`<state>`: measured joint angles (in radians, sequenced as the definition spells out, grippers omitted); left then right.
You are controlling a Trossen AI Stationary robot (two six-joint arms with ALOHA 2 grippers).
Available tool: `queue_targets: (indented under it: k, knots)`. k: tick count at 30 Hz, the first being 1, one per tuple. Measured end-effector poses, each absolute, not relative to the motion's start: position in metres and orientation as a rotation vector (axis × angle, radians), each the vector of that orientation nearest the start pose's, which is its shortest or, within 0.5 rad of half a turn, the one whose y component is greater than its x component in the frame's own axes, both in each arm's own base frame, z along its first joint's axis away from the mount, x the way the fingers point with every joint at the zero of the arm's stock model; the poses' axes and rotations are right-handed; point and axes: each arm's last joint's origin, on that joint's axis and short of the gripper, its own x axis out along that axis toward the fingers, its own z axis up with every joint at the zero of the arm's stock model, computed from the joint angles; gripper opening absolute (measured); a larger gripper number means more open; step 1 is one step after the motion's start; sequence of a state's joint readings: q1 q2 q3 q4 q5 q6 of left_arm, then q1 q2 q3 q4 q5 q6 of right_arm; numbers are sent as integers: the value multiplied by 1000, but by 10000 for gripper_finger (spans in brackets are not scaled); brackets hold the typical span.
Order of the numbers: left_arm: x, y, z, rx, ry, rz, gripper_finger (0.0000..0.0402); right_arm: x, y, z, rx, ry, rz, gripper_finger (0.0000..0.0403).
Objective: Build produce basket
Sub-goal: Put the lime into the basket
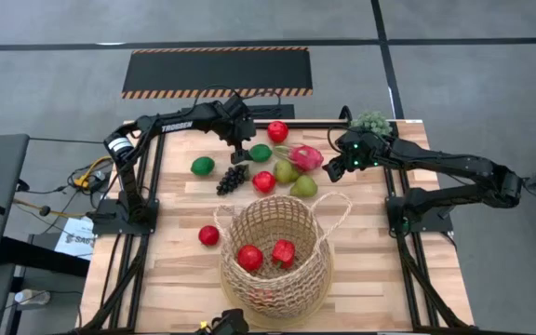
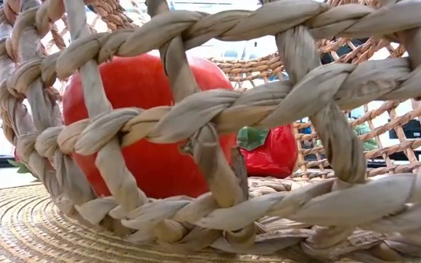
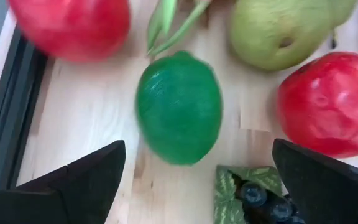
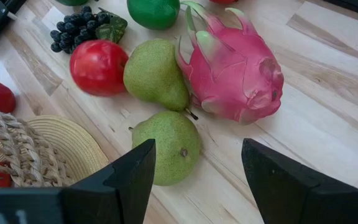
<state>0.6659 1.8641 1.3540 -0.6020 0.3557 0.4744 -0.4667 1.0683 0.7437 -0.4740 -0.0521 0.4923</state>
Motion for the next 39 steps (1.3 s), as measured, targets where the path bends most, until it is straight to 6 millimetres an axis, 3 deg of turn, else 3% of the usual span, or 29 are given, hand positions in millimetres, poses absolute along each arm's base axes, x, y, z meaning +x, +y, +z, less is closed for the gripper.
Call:
queue_targets:
  k: [8,18,27,33,39]
  knots:
    - [314,224,203,-11,968,-14,391,190,-94,245,670,664,-582,260]
    - [323,232,173,-10,1013,-4,391,190,-94,245,679,654,-585,260]
    - [327,232,171,-4,993,4,390,191,-94,245,692,648,-589,260]
    - [337,221,167,33,993,-30,362,191,-94,245,692,648,-589,260]
    - [346,212,148,-16,1050,-3,337,191,-94,245,692,647,-588,260]
